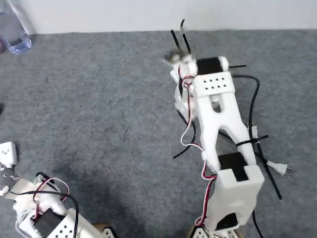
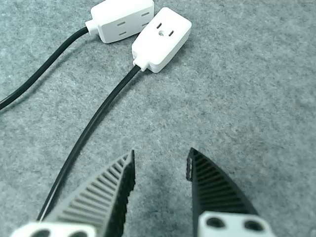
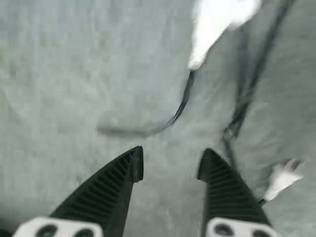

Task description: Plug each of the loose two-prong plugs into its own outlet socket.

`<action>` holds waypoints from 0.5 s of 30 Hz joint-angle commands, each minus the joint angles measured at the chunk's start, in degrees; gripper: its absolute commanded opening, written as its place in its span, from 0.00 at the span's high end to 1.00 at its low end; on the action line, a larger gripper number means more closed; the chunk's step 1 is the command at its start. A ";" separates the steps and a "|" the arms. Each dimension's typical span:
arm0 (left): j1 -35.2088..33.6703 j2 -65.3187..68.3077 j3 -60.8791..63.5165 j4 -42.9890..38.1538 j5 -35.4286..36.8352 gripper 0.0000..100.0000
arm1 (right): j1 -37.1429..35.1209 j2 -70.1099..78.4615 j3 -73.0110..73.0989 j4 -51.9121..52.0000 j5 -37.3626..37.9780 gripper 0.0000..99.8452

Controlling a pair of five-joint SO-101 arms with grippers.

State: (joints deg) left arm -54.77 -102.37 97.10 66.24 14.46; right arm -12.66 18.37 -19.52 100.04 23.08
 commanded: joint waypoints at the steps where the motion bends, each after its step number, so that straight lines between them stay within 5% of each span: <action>1: 0.00 -0.09 -0.57 1.32 -0.35 0.83 | 3.74 -3.56 7.91 -4.35 2.46 0.91; 7: 0.00 -0.26 -0.57 2.20 -0.44 0.83 | 6.46 -3.47 20.40 -14.81 5.54 0.80; 15: 0.00 -0.35 -0.57 2.11 -0.44 0.83 | 4.97 -3.82 21.89 -21.05 5.71 0.79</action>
State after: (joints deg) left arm -54.77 -102.37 97.10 68.26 14.46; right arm -6.59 18.29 3.69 79.38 28.00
